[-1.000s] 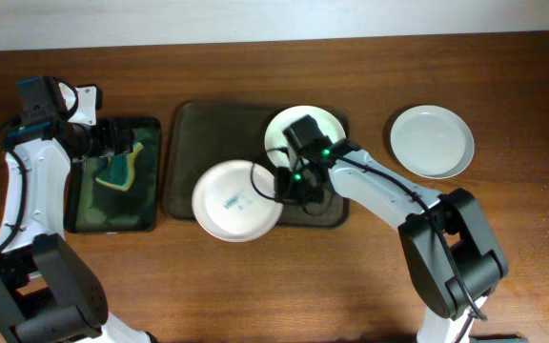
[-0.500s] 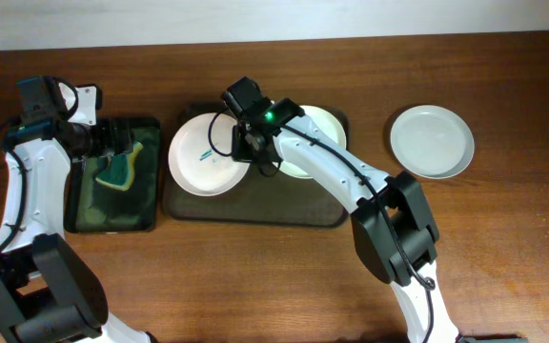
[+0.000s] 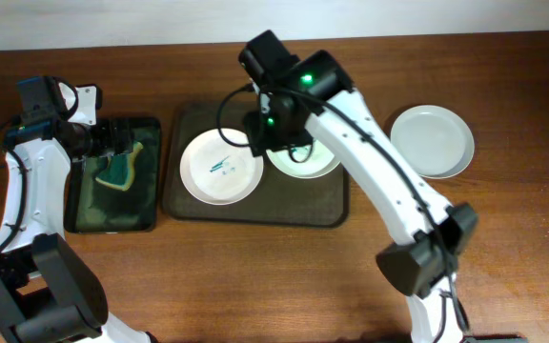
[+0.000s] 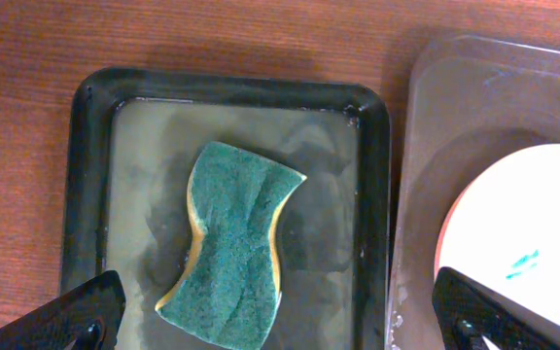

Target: Clean dirty plates on tray and stack at the side

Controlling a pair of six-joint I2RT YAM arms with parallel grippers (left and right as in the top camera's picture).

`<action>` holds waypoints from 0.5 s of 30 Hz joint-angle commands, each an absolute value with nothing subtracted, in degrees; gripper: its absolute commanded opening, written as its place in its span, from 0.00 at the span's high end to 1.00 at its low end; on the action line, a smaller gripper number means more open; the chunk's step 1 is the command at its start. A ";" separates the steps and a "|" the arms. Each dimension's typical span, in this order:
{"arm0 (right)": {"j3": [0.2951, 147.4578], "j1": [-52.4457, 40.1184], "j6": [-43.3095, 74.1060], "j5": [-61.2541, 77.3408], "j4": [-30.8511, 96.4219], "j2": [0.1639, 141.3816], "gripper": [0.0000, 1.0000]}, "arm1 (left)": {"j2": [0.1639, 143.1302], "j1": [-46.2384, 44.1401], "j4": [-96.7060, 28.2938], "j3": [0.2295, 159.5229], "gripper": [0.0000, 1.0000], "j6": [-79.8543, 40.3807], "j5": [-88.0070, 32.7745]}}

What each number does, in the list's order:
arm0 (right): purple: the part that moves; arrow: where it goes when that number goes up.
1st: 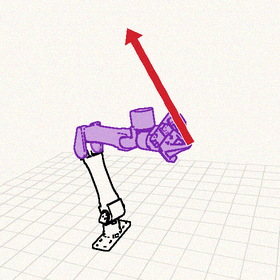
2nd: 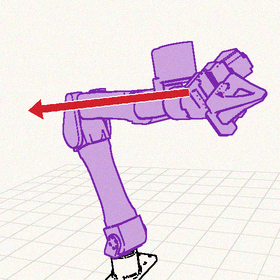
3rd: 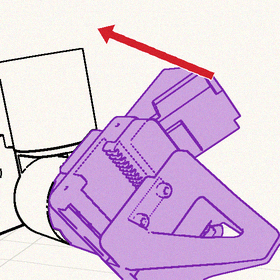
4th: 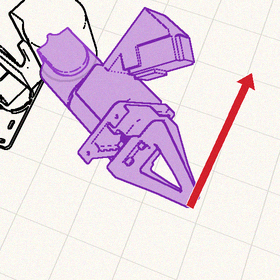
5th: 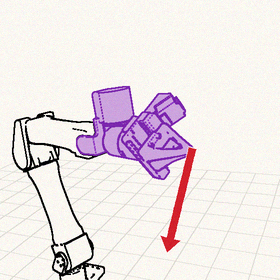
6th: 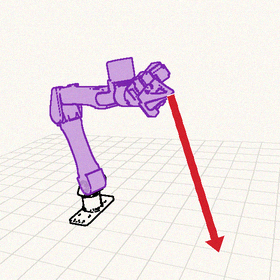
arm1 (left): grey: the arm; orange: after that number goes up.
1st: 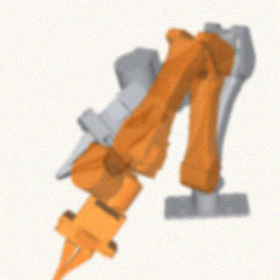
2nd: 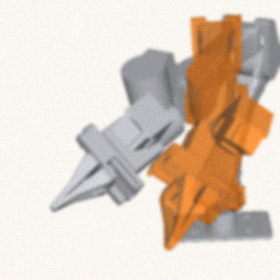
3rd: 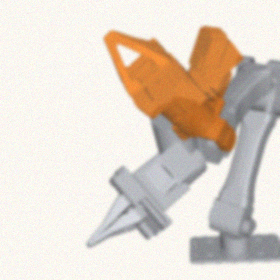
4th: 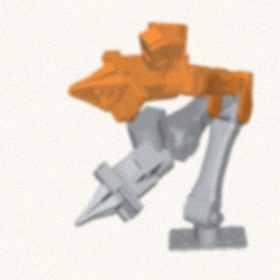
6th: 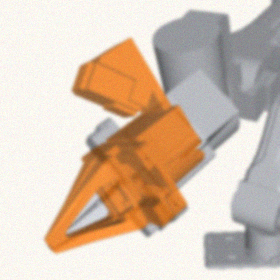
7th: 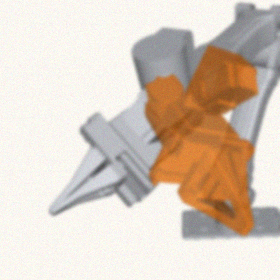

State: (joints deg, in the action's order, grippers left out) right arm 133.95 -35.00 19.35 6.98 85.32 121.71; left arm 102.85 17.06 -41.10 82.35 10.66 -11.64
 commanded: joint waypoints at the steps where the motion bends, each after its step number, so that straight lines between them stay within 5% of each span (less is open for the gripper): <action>1: 135.06 -35.79 15.05 1.85 90.76 115.11 0.42 | 102.52 17.43 -41.19 82.43 0.01 10.76 -12.25; 5: 133.56 -42.50 15.22 -7.29 93.27 108.09 0.43 | 102.52 17.43 -40.97 82.43 0.01 10.76 -12.27; 8: 114.13 -44.14 15.29 -10.35 83.74 97.51 0.44 | 102.52 17.37 -41.08 82.43 0.01 10.74 -12.29; 13: 93.82 -44.14 15.44 -10.26 71.53 88.97 0.26 | 102.52 17.37 -40.75 82.43 0.01 10.74 -13.76; 15: 93.80 -44.14 15.44 -10.13 70.85 88.97 0.09 | 102.52 17.37 -40.73 82.43 0.00 10.72 -14.37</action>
State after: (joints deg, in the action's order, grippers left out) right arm 93.89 -44.03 14.98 -9.21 71.61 91.09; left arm 102.85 17.06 -40.88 82.32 10.66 -12.27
